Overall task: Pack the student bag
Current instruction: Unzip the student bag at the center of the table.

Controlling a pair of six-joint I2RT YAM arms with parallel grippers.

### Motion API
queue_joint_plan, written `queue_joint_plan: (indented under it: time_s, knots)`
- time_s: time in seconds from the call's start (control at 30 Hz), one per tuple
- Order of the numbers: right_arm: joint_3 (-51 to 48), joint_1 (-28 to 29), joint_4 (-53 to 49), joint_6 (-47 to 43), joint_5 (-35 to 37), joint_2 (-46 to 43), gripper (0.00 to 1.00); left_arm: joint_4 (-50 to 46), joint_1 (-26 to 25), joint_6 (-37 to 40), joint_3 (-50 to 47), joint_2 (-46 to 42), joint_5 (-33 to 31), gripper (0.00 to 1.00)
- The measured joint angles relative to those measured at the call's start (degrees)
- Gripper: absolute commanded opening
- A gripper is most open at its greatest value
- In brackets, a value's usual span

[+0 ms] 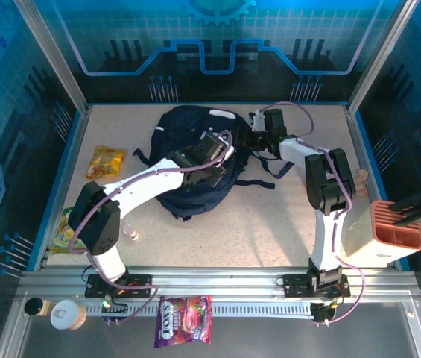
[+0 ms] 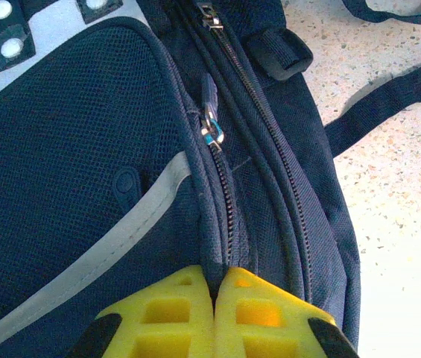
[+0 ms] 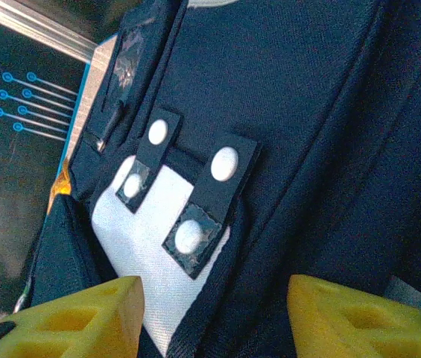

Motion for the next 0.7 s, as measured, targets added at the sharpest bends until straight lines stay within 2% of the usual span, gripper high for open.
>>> queue_joint_plan:
  time_s: [0.27,0.7]
  knots:
    - [-1.3,0.0,-1.0,-4.3,-4.7,-0.1,0.47,0.0,0.7,-0.1,0.0,0.0,1.0,0.00]
    - [-4.9,-0.4,-0.9,-6.0,-6.9,-1.5,0.23,-0.5,1.1,-1.4,-0.2,0.0,1.9,0.00]
